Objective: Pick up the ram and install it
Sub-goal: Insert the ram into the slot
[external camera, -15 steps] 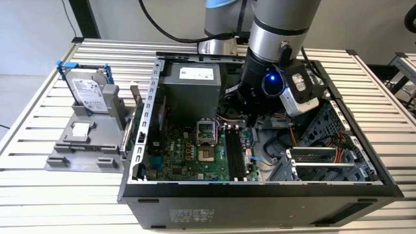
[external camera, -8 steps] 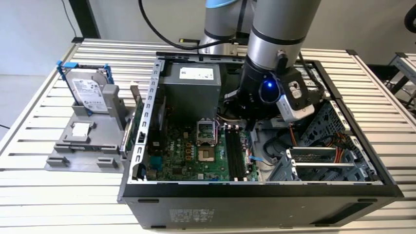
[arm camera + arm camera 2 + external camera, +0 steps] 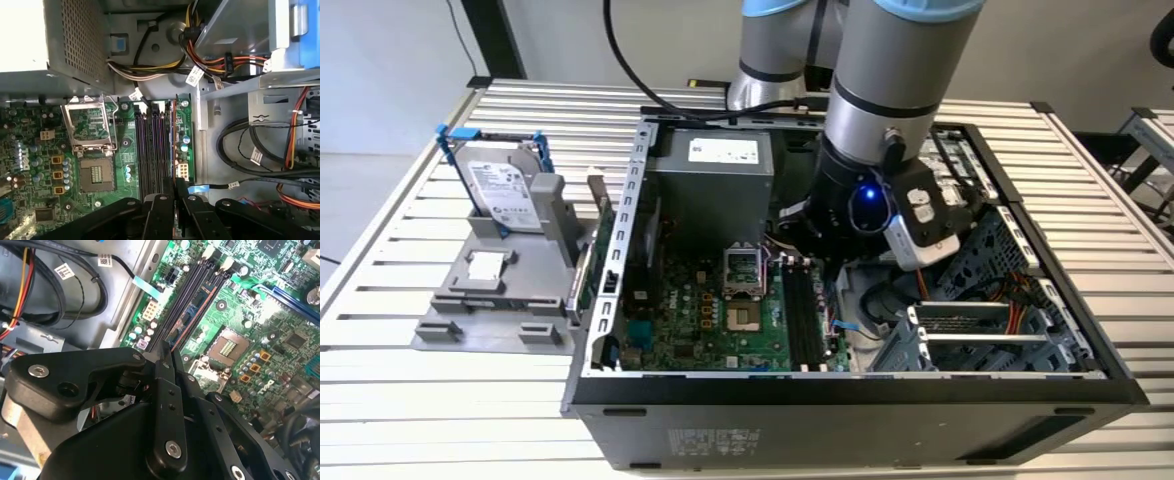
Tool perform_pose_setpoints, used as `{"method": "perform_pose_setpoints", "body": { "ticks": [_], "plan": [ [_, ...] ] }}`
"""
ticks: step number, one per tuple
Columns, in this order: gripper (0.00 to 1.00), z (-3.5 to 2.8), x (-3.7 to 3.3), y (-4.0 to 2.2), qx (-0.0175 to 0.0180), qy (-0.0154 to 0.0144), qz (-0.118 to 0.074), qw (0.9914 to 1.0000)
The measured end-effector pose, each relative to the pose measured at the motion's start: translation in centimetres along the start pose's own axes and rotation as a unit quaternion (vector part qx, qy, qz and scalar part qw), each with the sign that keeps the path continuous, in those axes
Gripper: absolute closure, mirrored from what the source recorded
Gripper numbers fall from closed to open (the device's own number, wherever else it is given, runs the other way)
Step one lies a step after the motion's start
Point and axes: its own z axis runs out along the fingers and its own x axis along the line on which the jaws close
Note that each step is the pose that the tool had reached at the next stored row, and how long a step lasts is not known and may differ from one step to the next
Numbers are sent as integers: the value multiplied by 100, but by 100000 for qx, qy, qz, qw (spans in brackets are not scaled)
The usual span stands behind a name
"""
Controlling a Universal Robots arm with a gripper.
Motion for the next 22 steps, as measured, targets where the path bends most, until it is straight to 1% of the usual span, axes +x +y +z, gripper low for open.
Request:
{"method": "perform_pose_setpoints", "body": {
  "ticks": [11, 16, 19, 22],
  "plan": [
    [100, 200, 6, -12, 5, 0, -4, 100000],
    [100, 289, 8, -22, 13, 49, -2, 100000],
    [100, 303, 7, -49, 19, 175, 0, 100000],
    [100, 304, 7, -53, 29, 250, 21, 100000]
  ]
}}
